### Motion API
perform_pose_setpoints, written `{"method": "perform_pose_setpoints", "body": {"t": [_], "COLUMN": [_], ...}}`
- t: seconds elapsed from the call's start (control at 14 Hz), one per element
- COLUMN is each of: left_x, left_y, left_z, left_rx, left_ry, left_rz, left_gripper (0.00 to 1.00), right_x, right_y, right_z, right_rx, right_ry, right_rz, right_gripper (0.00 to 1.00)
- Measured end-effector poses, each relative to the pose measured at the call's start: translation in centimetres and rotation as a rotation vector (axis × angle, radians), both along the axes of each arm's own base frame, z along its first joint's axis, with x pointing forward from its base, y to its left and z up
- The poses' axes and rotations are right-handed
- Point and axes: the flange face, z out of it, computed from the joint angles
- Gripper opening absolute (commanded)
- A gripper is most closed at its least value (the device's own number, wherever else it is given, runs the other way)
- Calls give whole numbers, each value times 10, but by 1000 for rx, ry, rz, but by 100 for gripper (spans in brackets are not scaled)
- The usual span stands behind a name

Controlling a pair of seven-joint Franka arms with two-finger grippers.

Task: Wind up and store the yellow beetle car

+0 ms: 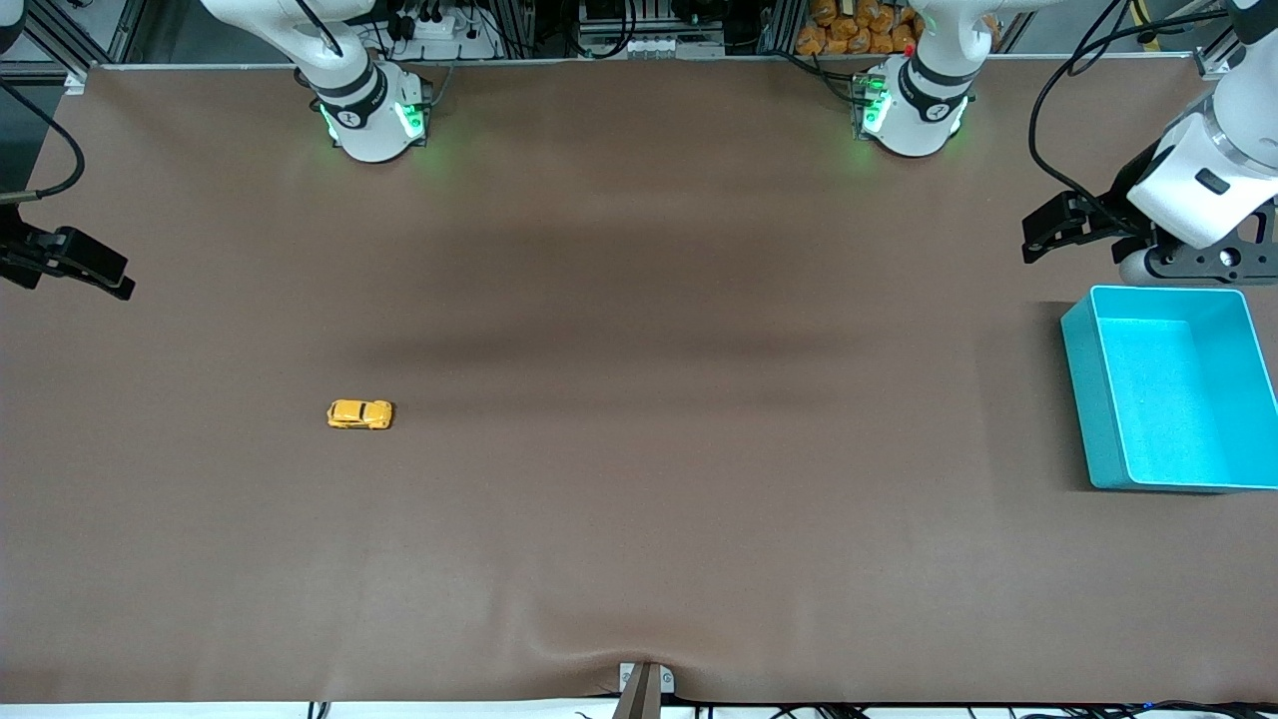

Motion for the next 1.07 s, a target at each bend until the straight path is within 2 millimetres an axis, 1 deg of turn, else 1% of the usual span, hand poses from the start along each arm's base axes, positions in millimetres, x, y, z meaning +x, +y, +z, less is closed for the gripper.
{"method": "perform_pose_setpoints", "body": {"t": [0.72,0.86,1.07], "left_x": [-1,0,2], "left_y": [-4,0,13], "left_z": [1,1,2], "left_rx": [1,3,3], "left_ry": [-4,-4,-6], "left_rz": [-8,-1,23], "left_gripper": [100,100,100], "right_x": [0,0,0], "right_y": [1,1,2], "right_z": [0,0,0], "right_rx": [1,1,2], "right_ry": [0,0,2], "right_rz": [4,4,28], "right_gripper": [100,100,100]}}
